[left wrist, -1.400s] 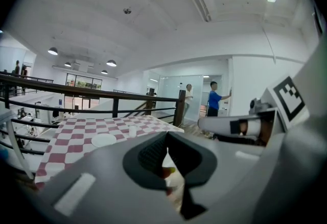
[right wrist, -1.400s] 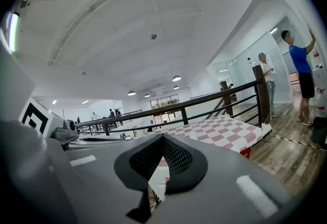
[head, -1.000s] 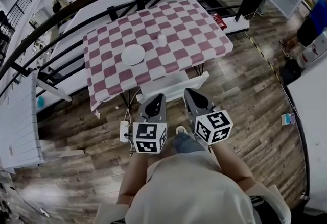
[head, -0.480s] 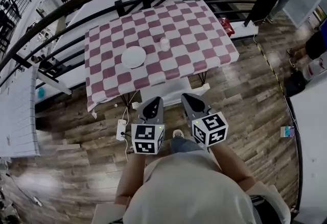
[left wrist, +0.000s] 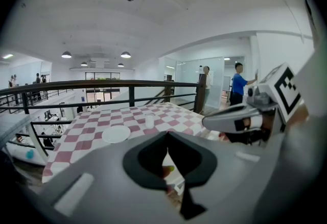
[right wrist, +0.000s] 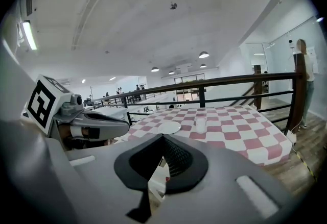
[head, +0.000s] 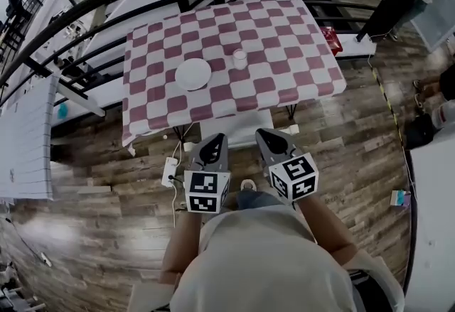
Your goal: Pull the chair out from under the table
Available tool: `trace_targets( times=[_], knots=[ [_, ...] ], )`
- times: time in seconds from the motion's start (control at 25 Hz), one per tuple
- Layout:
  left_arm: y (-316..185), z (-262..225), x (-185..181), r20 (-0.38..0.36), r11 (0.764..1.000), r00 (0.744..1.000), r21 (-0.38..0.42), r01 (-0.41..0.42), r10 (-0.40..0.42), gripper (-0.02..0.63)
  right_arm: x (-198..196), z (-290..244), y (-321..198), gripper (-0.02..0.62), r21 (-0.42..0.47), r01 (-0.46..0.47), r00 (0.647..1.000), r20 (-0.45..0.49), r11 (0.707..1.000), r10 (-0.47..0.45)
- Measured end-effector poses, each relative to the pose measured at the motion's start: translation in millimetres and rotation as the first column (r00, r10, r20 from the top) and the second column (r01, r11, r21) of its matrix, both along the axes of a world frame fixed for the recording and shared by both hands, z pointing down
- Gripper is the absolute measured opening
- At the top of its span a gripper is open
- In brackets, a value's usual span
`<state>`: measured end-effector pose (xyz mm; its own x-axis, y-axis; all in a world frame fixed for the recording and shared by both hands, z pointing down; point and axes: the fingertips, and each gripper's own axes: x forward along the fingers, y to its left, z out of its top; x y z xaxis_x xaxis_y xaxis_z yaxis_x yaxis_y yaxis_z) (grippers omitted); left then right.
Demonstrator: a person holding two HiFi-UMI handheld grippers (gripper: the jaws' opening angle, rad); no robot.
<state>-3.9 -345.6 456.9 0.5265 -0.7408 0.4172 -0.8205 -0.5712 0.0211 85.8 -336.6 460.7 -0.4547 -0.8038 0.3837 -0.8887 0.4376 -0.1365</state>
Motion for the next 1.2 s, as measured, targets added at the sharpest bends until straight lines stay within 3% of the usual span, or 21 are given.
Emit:
trace_targets(
  times=[0.32,0.84,1.0,1.2],
  knots=[
    [-11,23,-1,0.053,1.0,0.999,-0.026,0.001,0.001,0.009,-7,17,-12,0.0,-0.012,0.135,0.987,-0.091,0.991,-0.135],
    [-8,55,6,0.193,0.986,0.971,-0.118,-0.119,0.141,0.023,-8,39,-16,0.028,-0.108,0.306,0.926,-0.198,0.946,-0.322],
    [-4,60,13,0.234,0.965,0.941,-0.157,-0.21,0.243,0.094,-7,46,-14,0.054,-0.156,0.359,0.895,-0.222,0.92,-0.387],
    [5,71,21,0.318,0.914,0.86,-0.218,-0.343,0.398,0.18,-10,55,-11,0.078,-0.222,0.445,0.83,-0.26,0.868,-0.492]
  ],
)
